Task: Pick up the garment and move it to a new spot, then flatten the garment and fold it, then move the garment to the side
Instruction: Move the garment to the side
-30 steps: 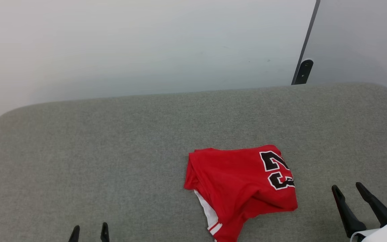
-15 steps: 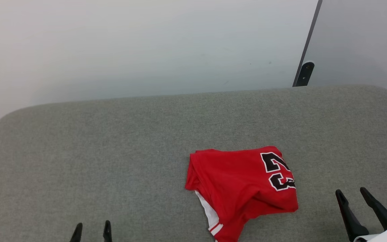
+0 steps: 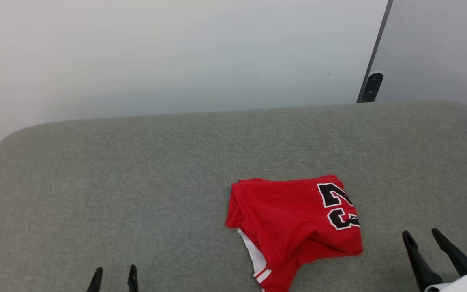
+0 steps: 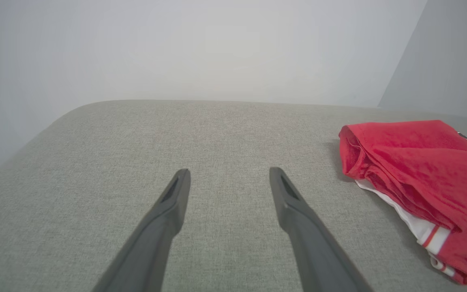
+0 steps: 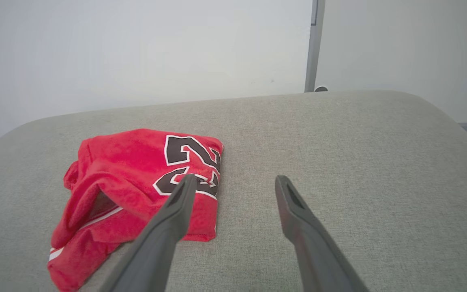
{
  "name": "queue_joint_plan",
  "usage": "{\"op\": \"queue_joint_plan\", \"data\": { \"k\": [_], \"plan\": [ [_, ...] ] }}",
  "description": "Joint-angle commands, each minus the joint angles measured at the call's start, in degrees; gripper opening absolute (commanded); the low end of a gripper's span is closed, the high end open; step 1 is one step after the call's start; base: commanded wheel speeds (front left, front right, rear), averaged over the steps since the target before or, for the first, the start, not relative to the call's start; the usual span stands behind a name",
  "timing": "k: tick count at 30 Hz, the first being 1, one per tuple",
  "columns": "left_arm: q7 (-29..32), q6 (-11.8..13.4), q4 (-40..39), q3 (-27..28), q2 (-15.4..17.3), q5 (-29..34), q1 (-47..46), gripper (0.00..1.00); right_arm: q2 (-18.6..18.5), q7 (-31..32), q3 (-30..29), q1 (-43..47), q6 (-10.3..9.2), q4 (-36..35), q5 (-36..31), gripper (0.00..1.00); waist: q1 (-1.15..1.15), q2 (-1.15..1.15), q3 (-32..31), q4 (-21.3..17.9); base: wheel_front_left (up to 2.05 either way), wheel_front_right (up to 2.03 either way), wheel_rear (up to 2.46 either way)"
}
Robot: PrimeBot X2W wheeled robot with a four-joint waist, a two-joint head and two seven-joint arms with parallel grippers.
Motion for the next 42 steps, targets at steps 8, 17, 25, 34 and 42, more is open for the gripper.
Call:
{"op": "queue_joint_plan", "data": {
  "k": [8, 17, 25, 34, 42],
  "plan": [
    [-1.1, -0.2, 0.9, -1.9, -0.8, -0.5, -2.9, 1.0, -5.0, 9.7, 4.4, -10.5, -0.07, 2.4, 1.0, 1.0, 0.0, 0.0, 2.8, 2.4, 0.0, 0.0, 0.0],
    [-3.3, -1.2, 4.7, -4.8, -2.1, -0.5, -9.9, 1.0, -11.8, 31.4, 12.0, -26.4, -0.07, 10.7, 7.1, 1.0, 0.0, 0.0, 9.0, 6.6, 0.0, 0.0, 0.0],
    [-4.6, -2.1, 8.0, -6.3, -2.9, -0.6, -15.1, 1.0, -14.8, 45.4, 18.5, -33.3, -0.07, 16.4, 13.0, 1.0, 0.0, 0.0, 13.6, 9.3, 0.0, 0.0, 0.0],
    [-5.1, -2.6, 10.1, -7.3, -3.7, -0.5, -19.9, 1.0, -14.0, 49.1, 26.3, -32.8, -0.07, 23.0, 14.4, 1.0, 0.0, 0.0, 17.8, 11.2, 0.0, 0.0, 0.0],
    [-5.1, -2.8, 10.6, -6.9, -4.0, -0.1, -20.8, 1.0, -13.1, 46.4, 29.5, -33.0, -0.08, 25.3, 14.8, 0.0, 0.0, 0.0, 18.2, 11.1, 0.0, 0.0, 0.0]
  ]
}}
